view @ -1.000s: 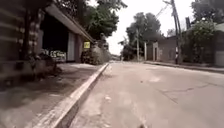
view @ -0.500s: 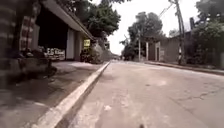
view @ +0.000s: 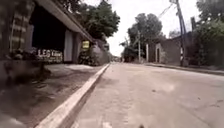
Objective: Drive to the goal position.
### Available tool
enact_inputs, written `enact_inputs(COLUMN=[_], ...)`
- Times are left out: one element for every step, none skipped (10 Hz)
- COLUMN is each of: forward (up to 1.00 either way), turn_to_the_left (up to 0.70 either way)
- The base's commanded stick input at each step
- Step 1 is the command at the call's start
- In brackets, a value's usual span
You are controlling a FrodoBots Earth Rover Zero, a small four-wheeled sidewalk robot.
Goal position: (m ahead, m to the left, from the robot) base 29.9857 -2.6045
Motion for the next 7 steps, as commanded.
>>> enact_inputs(forward=[0.7,0.7,0.7,0.7,0.7,0.7,0.7], turn_to_the_left=[0.0,0.0,0.0,0.0,0.0,0.0,0.0])
